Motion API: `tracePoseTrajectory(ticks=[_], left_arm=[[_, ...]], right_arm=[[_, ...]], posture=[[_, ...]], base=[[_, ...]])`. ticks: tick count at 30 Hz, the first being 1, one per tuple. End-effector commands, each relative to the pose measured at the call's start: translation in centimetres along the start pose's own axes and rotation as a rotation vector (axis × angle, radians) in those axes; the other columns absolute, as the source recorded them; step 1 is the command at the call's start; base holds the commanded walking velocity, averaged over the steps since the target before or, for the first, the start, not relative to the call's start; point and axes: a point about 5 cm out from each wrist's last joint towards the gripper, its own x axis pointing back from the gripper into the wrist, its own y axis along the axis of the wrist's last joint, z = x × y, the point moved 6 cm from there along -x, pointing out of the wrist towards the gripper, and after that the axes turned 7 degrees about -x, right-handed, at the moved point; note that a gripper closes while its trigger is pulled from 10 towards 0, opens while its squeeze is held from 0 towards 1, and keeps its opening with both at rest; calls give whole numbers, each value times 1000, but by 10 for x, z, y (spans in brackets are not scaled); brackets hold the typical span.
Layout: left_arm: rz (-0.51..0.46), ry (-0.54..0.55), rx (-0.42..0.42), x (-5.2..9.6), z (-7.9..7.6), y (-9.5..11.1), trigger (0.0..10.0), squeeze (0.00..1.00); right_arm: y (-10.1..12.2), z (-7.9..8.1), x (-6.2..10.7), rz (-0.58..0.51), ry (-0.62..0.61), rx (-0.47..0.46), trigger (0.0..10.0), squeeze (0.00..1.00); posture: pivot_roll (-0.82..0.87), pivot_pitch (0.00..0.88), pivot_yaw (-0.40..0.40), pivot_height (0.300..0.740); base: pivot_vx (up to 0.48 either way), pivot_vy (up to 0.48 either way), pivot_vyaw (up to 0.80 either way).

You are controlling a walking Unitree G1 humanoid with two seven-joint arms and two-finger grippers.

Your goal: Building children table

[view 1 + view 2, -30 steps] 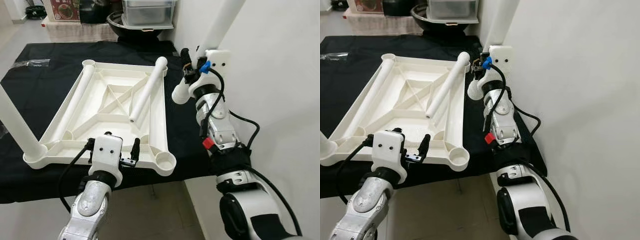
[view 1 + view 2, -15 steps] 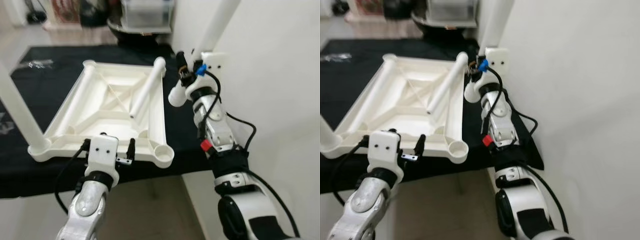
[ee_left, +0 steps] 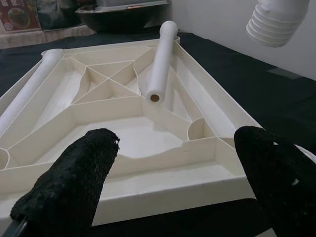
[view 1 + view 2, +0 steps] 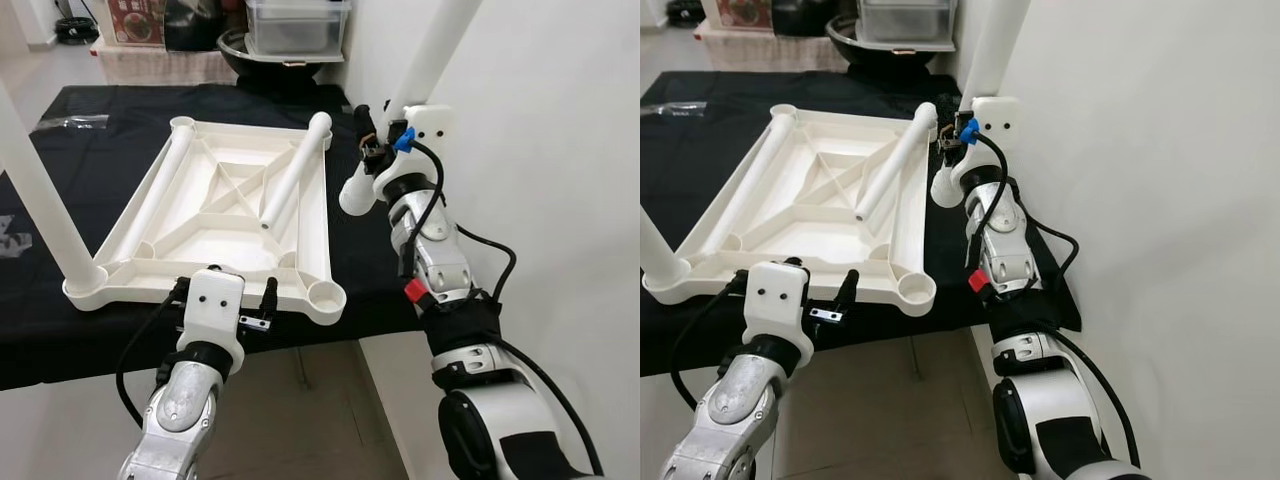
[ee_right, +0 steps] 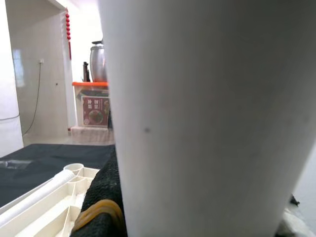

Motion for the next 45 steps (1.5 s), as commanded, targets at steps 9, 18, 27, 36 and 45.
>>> tracePoseTrajectory(ticks=[9,18,27,36,45], left_arm=[[10,-128,88,16,-19,-8,10000,0],[23,-414,171,50,-57,-9,10000,0],[55,-636,85,85,-79,-20,10000,0],[70,-533,-37,90,-61,-33,10000,0],[11,-463,-77,86,-54,-20,10000,0]], right_arm=[[9,19,-3,123,403,-215,10000,0],[28,36,44,205,963,-293,10000,0],[-2,73,93,337,1310,-231,10000,0],[-28,100,122,455,1454,-233,10000,0],[-47,102,119,524,1436,-128,10000,0]], posture=[[126,130,-102,740],[122,131,-106,740],[138,133,-106,740],[139,146,-109,740],[137,158,-115,740]], base=[[0,0,0],[0,0,0],[0,0,0],[0,0,0],[0,0,0]])
